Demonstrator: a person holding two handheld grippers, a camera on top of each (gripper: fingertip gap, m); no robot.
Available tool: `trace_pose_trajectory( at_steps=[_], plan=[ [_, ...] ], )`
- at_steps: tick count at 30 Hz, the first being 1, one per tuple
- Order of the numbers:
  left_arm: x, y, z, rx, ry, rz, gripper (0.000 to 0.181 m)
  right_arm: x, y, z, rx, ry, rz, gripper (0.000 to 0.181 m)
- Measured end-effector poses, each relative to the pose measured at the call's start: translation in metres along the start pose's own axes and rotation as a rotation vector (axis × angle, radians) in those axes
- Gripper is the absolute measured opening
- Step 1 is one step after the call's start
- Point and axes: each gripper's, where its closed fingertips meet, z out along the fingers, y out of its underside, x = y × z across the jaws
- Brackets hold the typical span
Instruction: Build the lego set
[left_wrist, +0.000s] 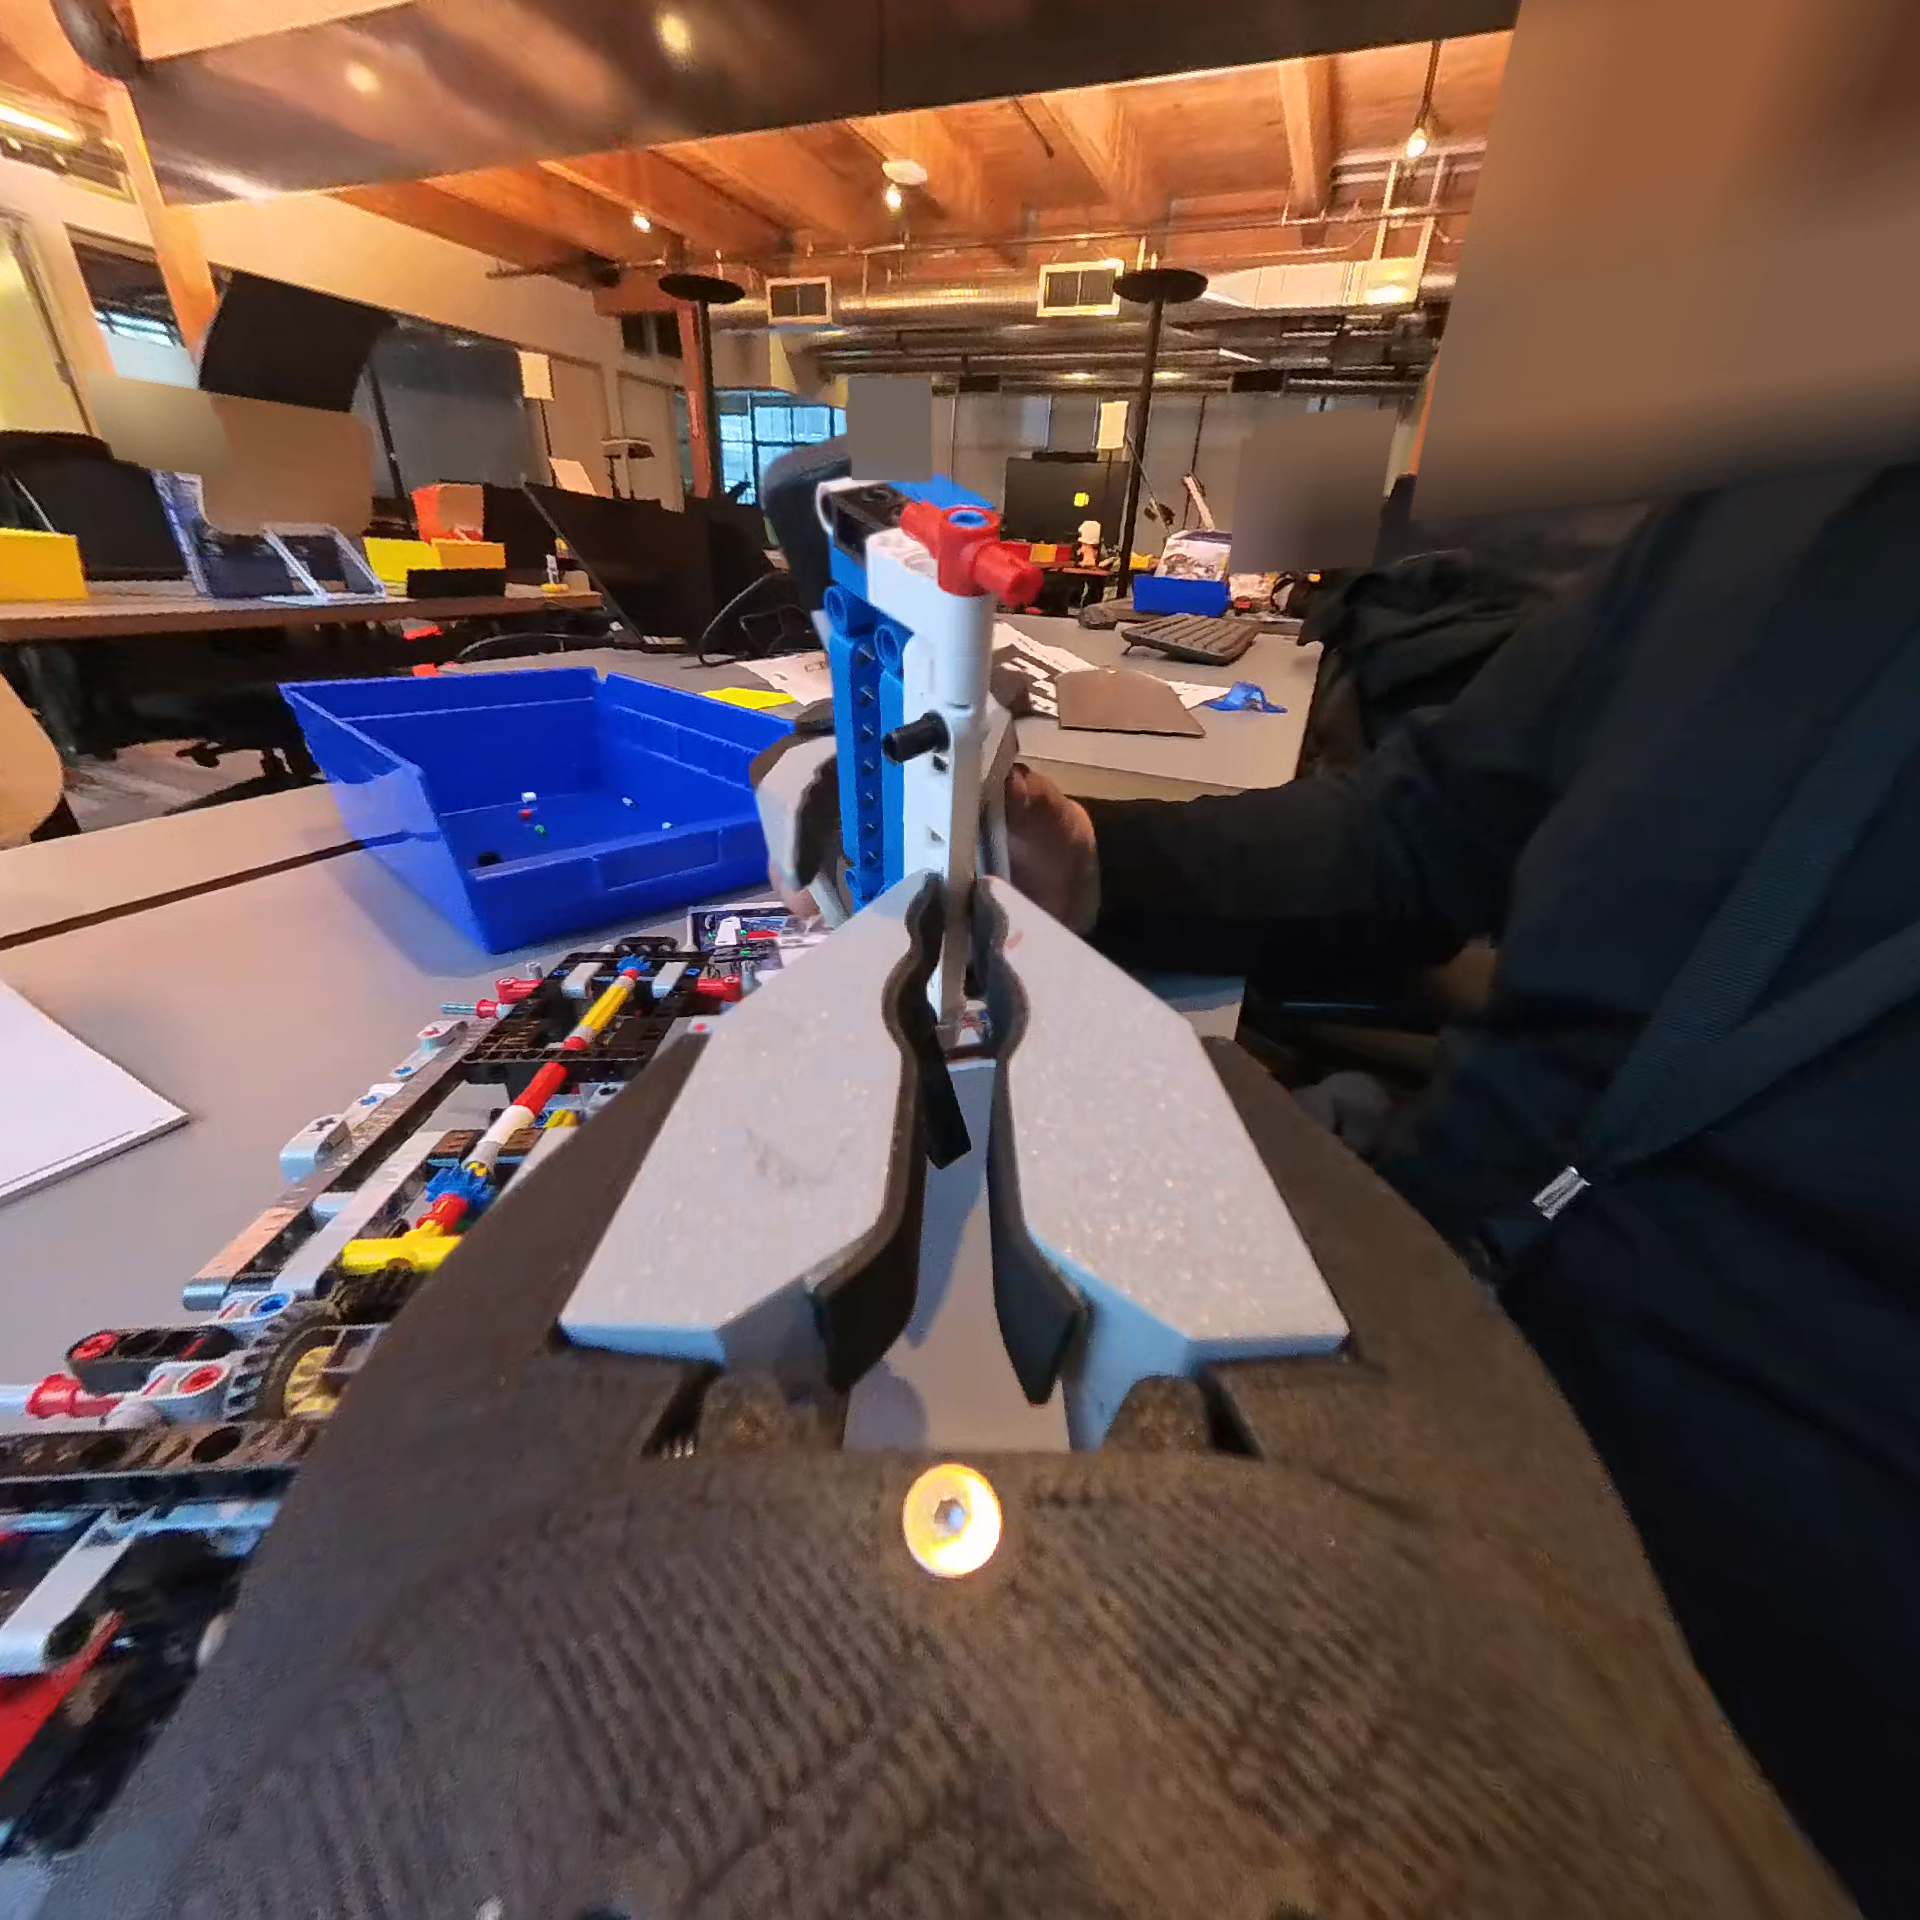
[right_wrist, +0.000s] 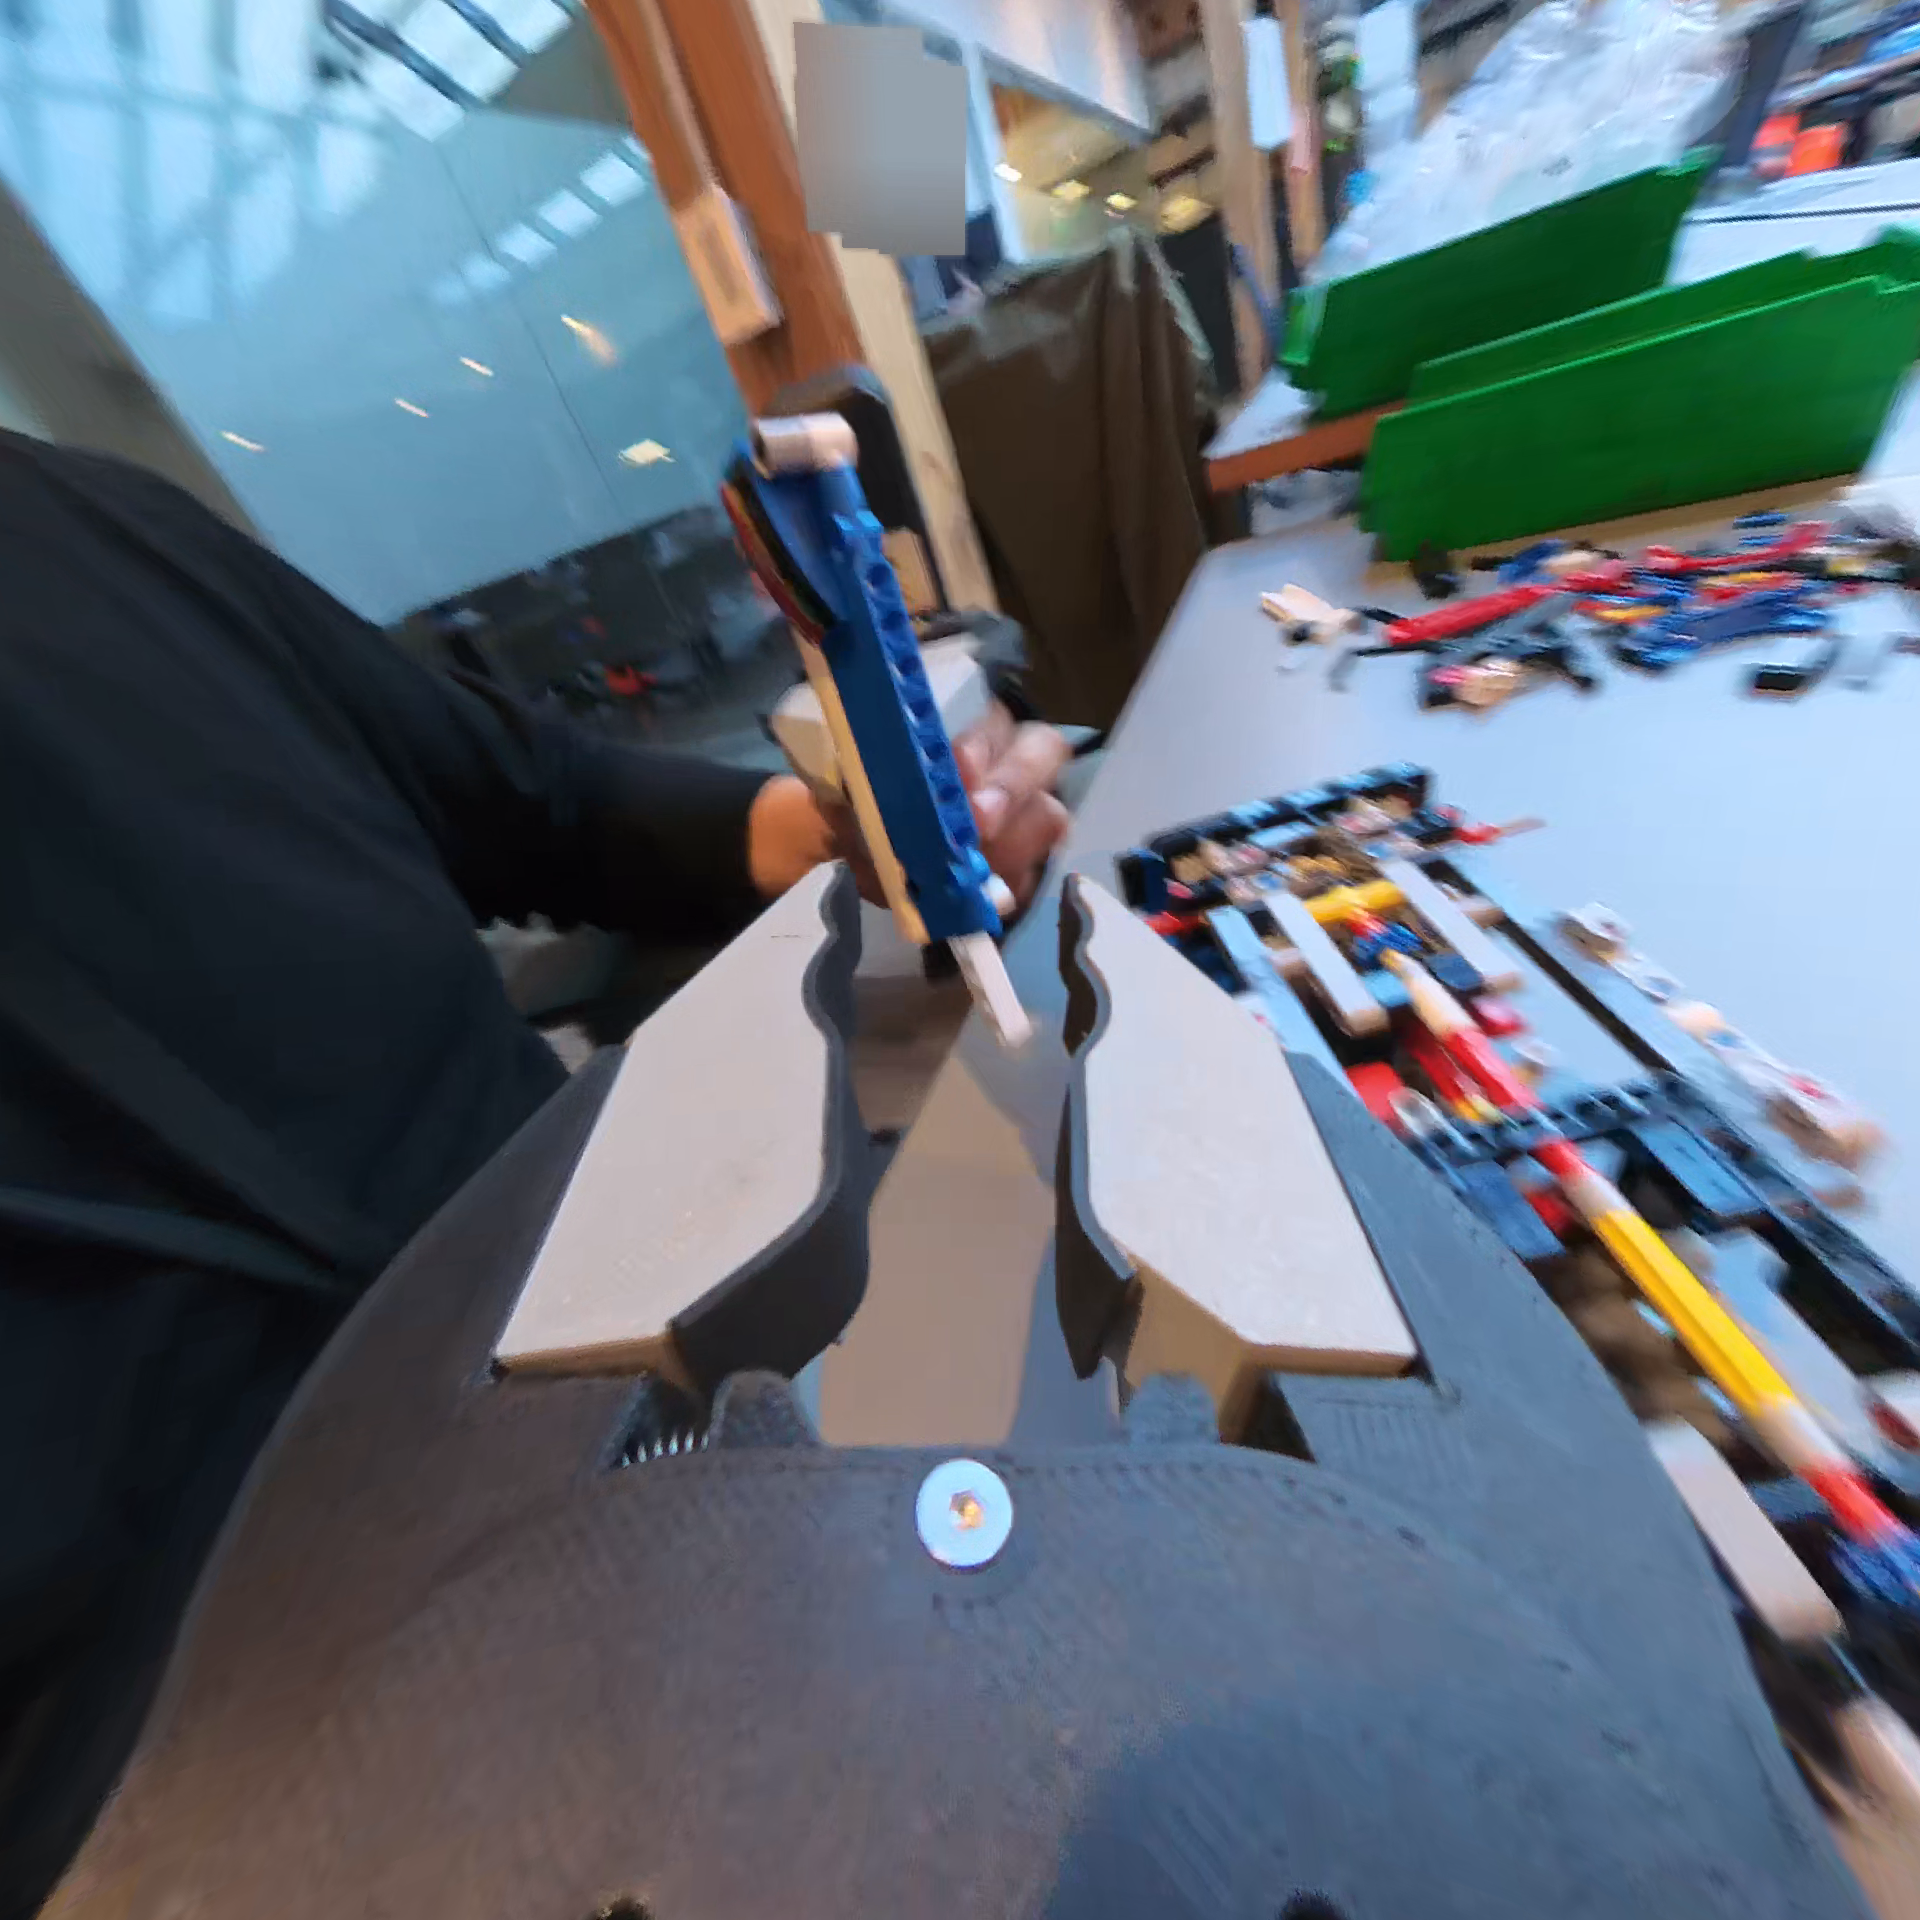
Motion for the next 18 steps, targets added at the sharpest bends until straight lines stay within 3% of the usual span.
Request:
trace_pose_trajectory(
  at_steps=[2,4,7,12,15,18],
  plan=[
    [0.002,0.003,0.002,-0.005,0.013,-0.008,0.002,-0.004,0.0,0.005,-0.002,-0.047,0.008,0.028],
    [0.004,0.005,0.004,-0.002,0.025,-0.015,0.002,-0.003,0.003,0.008,-0.036,-0.047,-0.007,0.009],
    [-0.001,0.008,0.004,-0.025,0.011,-0.058,0.004,-0.001,0.004,0.006,-0.06,-0.044,-0.037,0.007],
    [-0.016,0.036,-0.003,-0.205,-0.107,-0.1,0.009,0.001,0.023,0.0,-0.195,0.082,-0.207,0.005],
    [-0.023,0.048,-0.014,-0.31,-0.198,-0.143,0.041,0.001,0.037,-0.003,-0.288,0.164,-0.312,0.004],
    [-0.027,0.054,-0.028,-0.385,-0.255,-0.121,0.045,0.005,0.052,-0.004,-0.373,0.212,-0.374,0.005]
  ],
)
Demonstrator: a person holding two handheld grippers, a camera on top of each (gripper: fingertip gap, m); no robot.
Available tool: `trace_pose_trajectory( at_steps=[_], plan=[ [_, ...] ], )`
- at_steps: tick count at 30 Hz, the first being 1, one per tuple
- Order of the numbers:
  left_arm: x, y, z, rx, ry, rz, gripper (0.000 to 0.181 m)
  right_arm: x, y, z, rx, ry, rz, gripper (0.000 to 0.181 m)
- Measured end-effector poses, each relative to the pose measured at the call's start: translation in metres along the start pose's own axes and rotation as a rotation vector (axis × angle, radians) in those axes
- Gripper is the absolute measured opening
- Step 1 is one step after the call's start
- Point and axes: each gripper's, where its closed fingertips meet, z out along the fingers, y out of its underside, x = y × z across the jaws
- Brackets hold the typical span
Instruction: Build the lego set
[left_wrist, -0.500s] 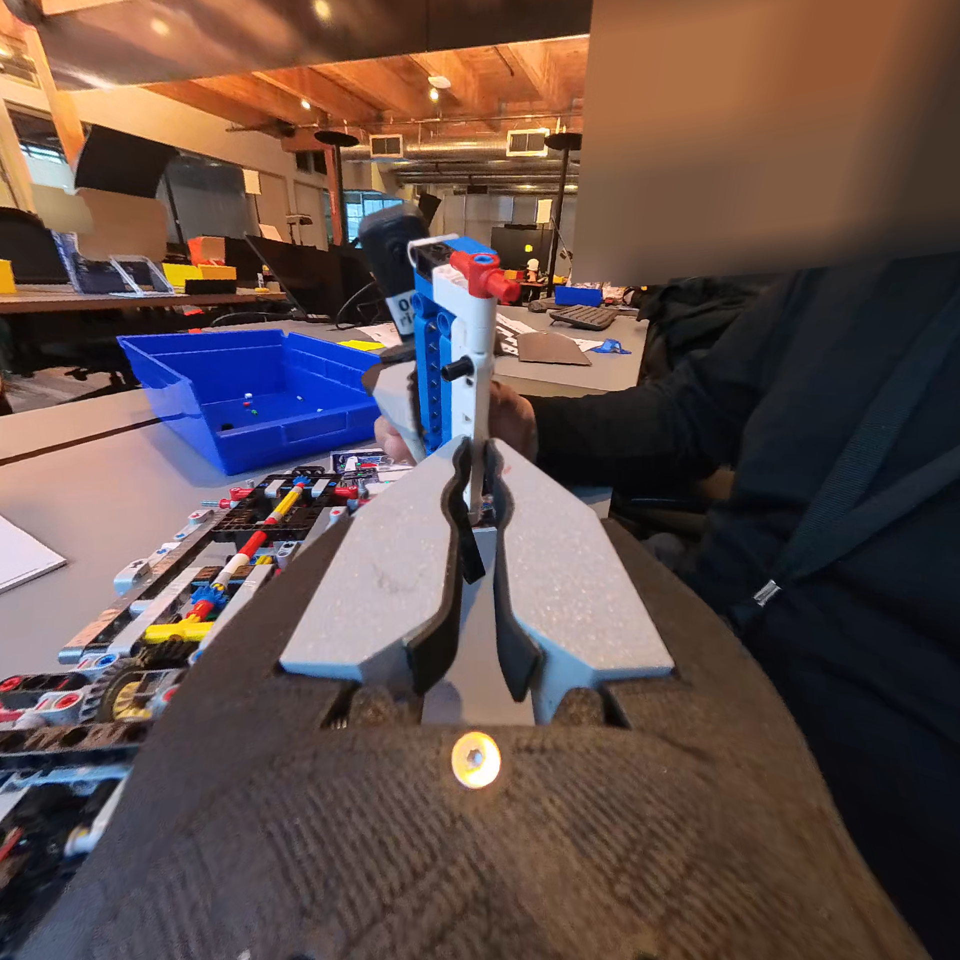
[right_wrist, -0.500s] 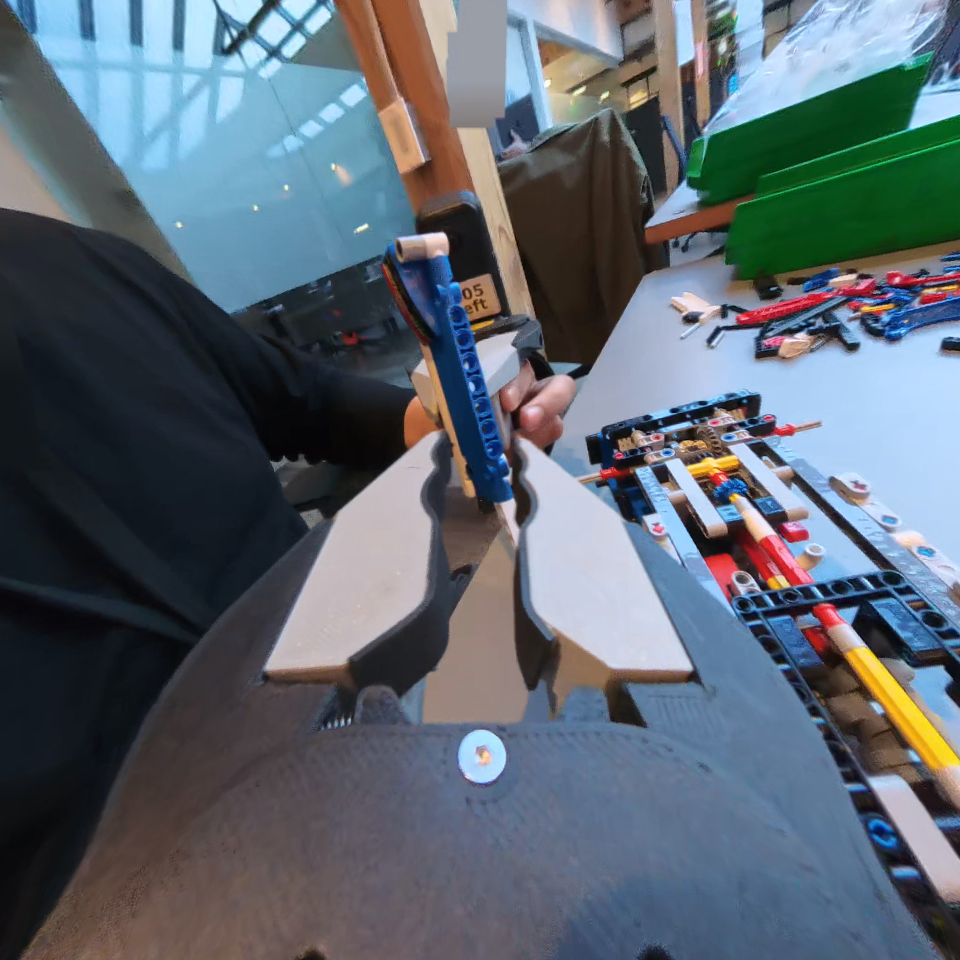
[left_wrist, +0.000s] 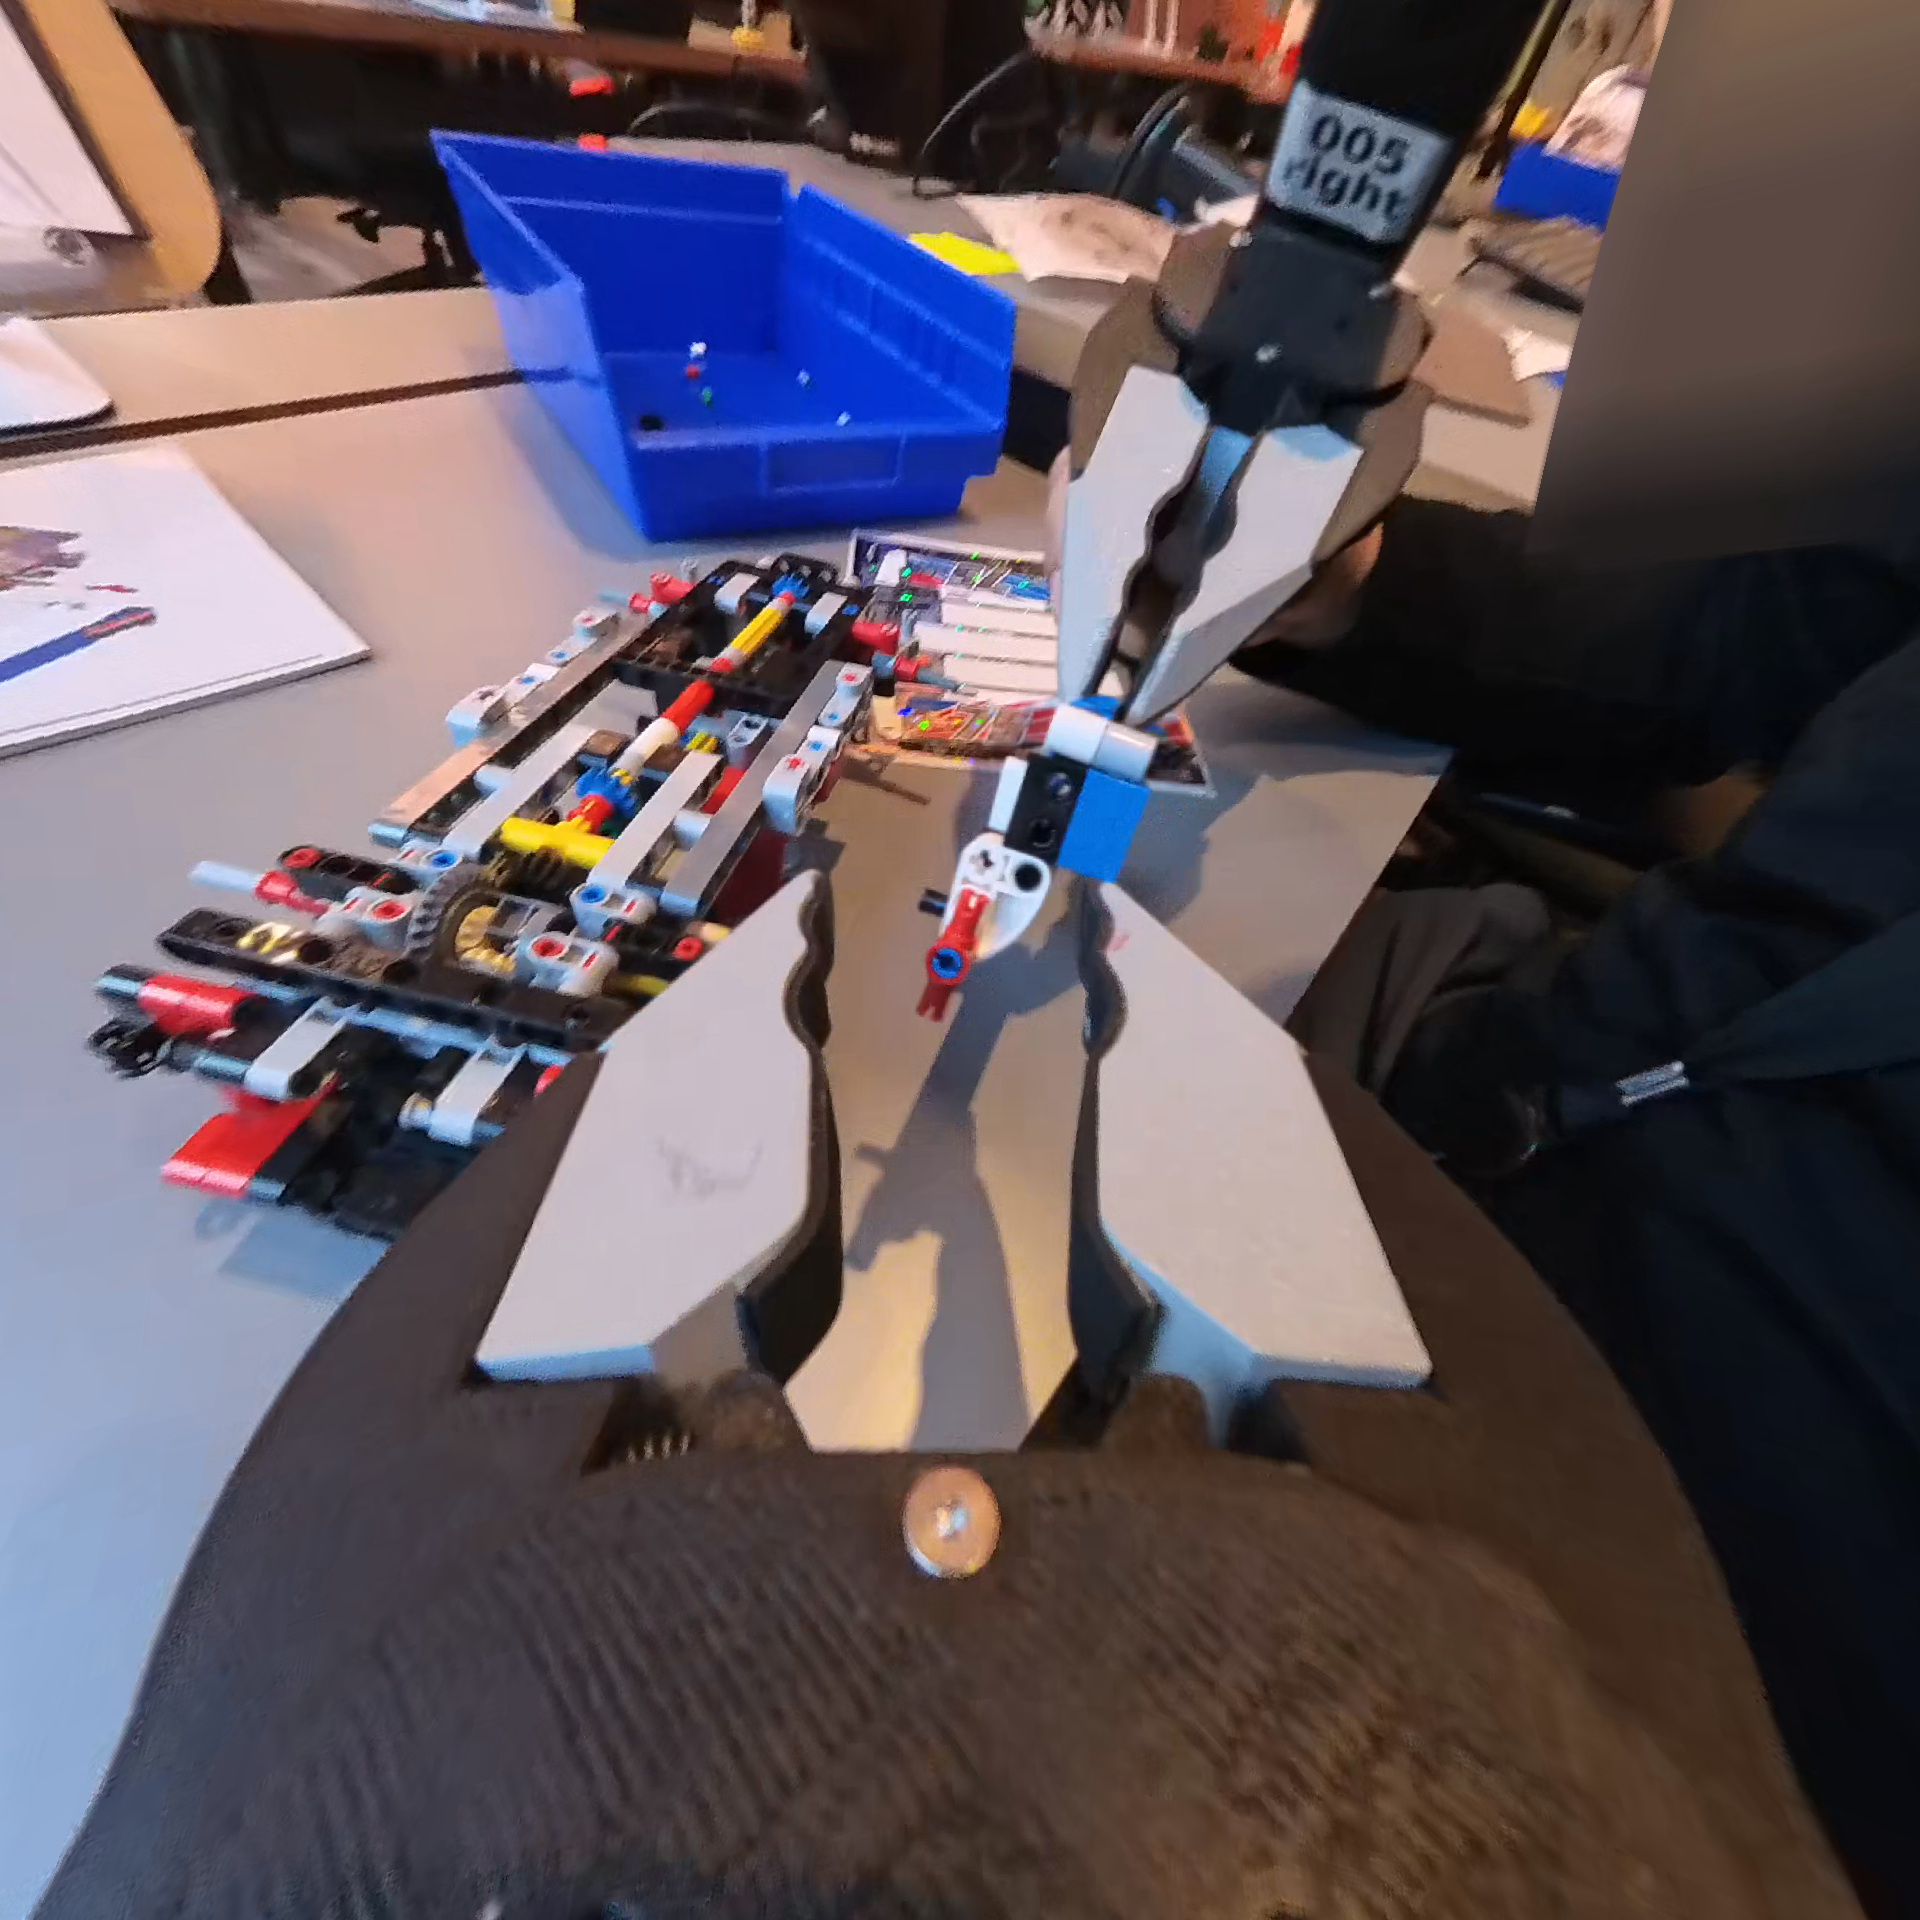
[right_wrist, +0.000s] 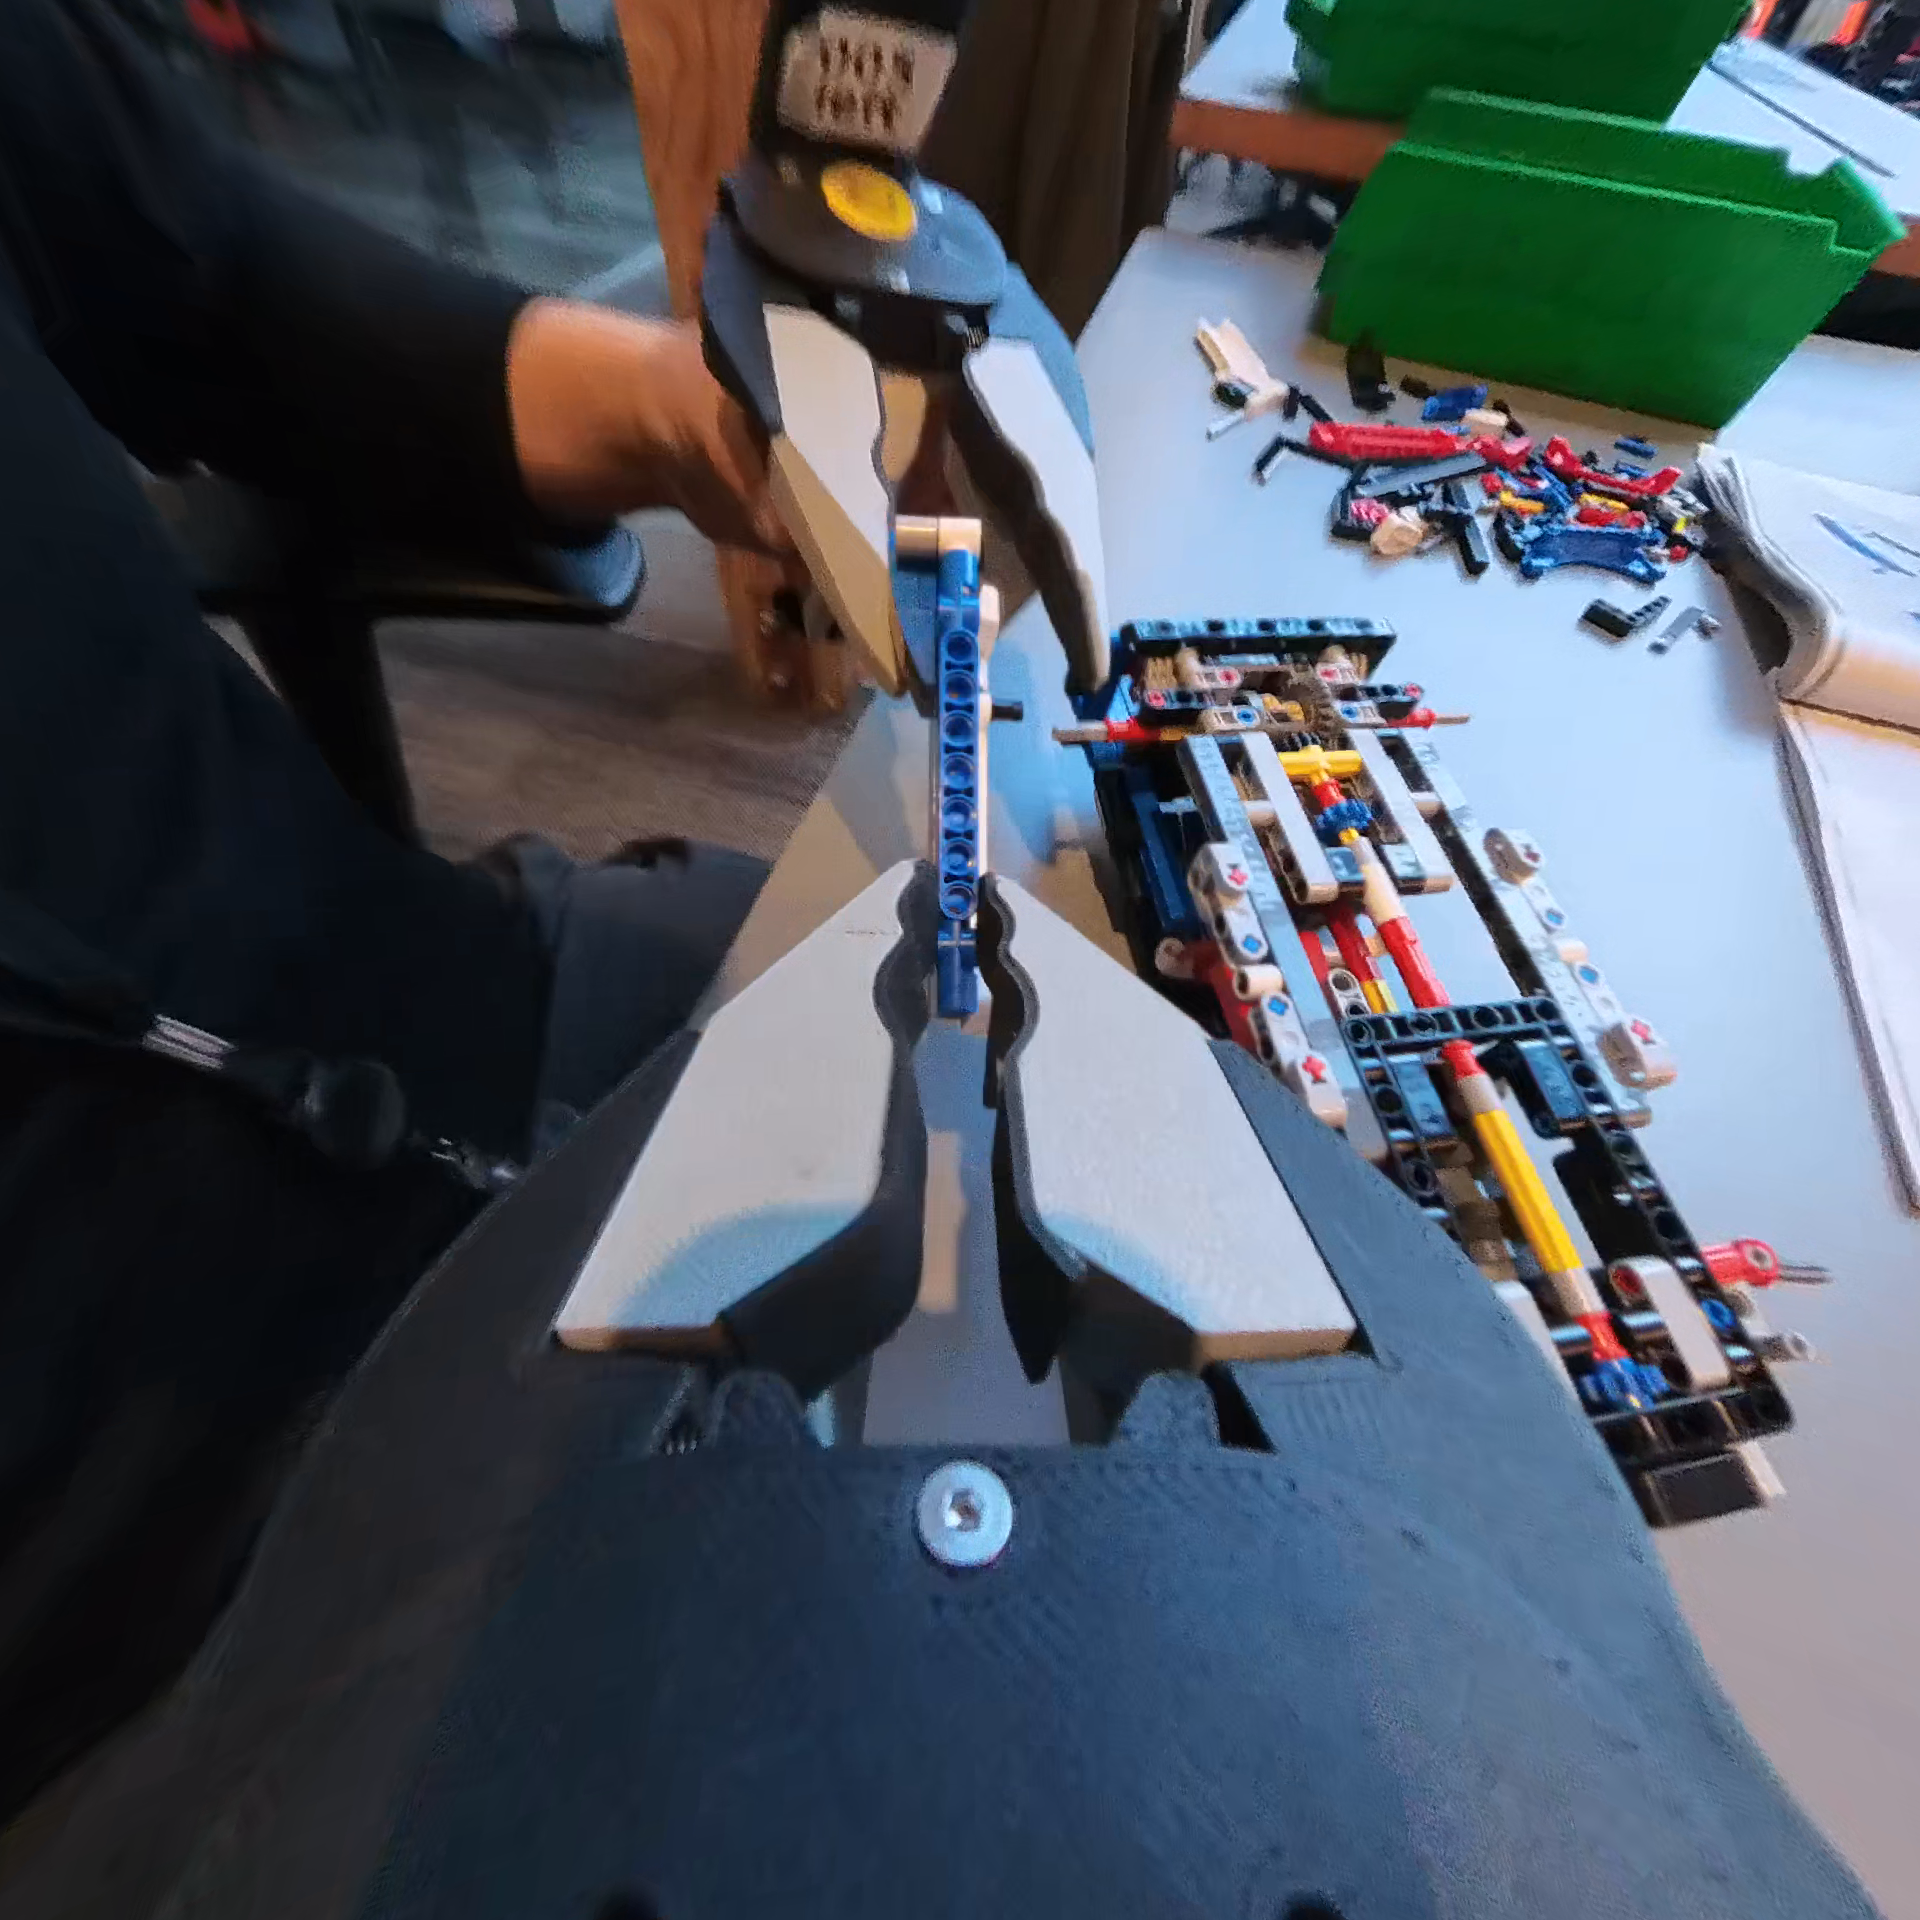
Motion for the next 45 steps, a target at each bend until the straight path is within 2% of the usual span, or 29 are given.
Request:
trace_pose_trajectory(
  at_steps=[7,10,13,18,21,26,29,33,36,42,45],
  plan=[
    [-0.005,0.005,-0.004,-0.1,-0.038,0.119,0.049,0.013,0.013,0.007,-0.101,0.085,-0.122,0.004],
    [-0.014,-0.001,-0.004,-0.11,-0.079,0.151,0.058,0.017,0.016,0.006,-0.117,0.073,-0.122,0.004],
    [-0.007,-0.009,-0.001,-0.105,-0.046,0.162,0.055,0.021,0.014,0.004,-0.122,0.073,-0.118,0.004],
    [0.0,-0.01,0.008,-0.137,-0.063,0.275,0.015,0.025,0.015,0.006,-0.139,0.072,-0.1,0.004],
    [0.003,-0.003,0.012,-0.166,-0.05,0.301,0.002,0.026,0.014,0.007,-0.126,0.065,-0.076,0.004],
    [0.006,0.006,0.018,-0.203,0.003,0.256,0.005,0.023,0.016,0.012,-0.122,0.043,-0.071,0.004],
    [0.004,0.002,0.016,-0.186,-0.004,0.263,0.002,0.021,0.019,0.013,-0.133,0.034,-0.078,0.004],
    [0.006,-0.012,0.007,-0.127,0.011,0.221,0.026,0.019,0.017,0.011,-0.113,0.028,-0.068,0.004],
    [-0.004,-0.013,0.004,-0.128,-0.033,0.204,0.031,0.019,0.017,0.012,-0.105,0.02,-0.052,0.004],
    [-0.008,0.007,0.013,-0.214,-0.029,0.221,0.023,0.019,0.013,0.013,-0.079,0.014,-0.043,0.004],
    [-0.006,0.009,0.016,-0.214,-0.01,0.221,0.019,0.019,0.014,0.013,-0.078,0.015,-0.041,0.004]
  ],
)
